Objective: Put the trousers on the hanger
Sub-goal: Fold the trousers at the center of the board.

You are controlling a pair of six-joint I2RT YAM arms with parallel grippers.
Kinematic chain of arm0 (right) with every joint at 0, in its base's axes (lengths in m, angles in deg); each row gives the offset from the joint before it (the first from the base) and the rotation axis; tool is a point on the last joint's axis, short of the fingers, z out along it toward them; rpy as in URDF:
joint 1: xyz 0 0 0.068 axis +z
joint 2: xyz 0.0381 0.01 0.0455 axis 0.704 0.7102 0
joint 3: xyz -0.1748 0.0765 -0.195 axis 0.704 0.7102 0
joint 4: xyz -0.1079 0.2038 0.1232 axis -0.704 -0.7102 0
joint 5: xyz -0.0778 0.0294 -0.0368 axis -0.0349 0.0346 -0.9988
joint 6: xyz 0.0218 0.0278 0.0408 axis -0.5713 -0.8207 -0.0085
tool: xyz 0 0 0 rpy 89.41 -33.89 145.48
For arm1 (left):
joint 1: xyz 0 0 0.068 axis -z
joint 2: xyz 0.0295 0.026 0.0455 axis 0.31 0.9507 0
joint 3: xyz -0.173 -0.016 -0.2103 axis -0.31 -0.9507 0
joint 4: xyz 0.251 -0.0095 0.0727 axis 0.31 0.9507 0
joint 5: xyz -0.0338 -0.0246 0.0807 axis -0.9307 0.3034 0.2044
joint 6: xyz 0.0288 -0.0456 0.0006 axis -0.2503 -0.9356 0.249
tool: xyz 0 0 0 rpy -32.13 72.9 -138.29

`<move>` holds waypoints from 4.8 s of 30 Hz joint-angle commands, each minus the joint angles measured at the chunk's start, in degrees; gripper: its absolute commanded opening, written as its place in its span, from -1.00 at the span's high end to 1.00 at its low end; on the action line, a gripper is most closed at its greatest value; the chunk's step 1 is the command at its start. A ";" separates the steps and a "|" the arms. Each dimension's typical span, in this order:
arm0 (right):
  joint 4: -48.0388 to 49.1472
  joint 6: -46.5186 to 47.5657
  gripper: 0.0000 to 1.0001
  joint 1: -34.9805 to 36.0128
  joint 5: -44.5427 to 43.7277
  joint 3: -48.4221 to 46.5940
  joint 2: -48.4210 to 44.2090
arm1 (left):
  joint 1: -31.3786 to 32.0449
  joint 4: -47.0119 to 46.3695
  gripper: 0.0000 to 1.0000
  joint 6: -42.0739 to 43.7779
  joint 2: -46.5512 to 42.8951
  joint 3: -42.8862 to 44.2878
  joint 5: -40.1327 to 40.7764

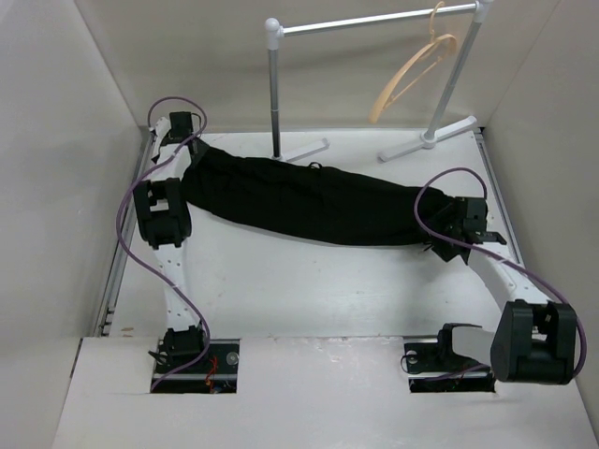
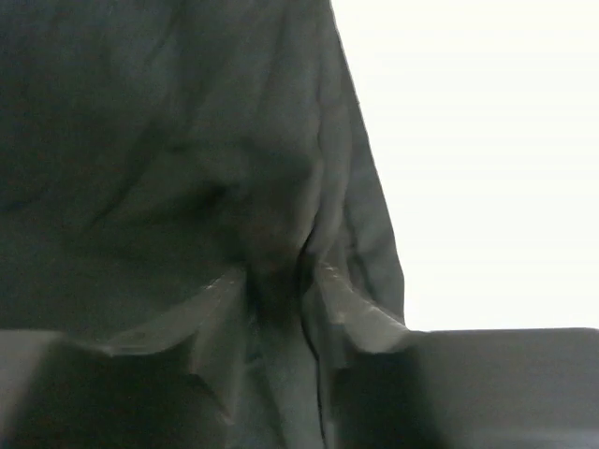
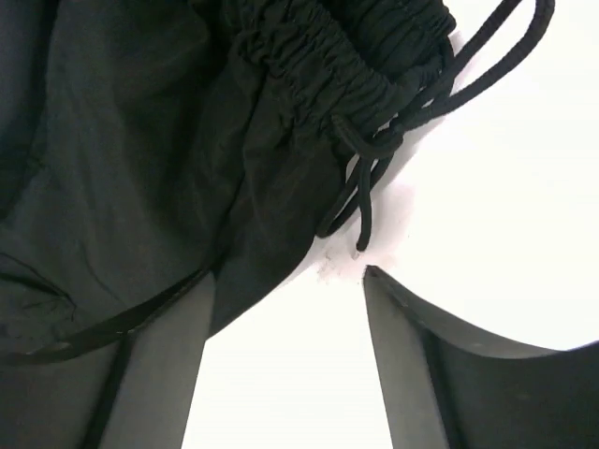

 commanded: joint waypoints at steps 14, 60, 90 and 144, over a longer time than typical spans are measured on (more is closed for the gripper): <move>-1.05 0.54 0.65 1.73 0.52 4.12 -12.00 | -3.57 -21.14 -0.29 -8.01 -39.64 -48.83 -0.49; -12.29 -1.67 -0.28 -7.94 1.42 9.57 -24.83 | -10.44 11.01 -0.08 -3.46 -72.77 -73.75 11.90; 13.98 -2.01 0.35 -17.70 -0.08 5.43 6.47 | 23.32 -3.92 -0.09 -4.42 -69.62 -71.71 5.39; -19.33 4.05 -0.51 66.59 -27.59 -84.06 52.89 | 5.29 8.92 -0.27 -0.99 -87.29 -69.16 2.14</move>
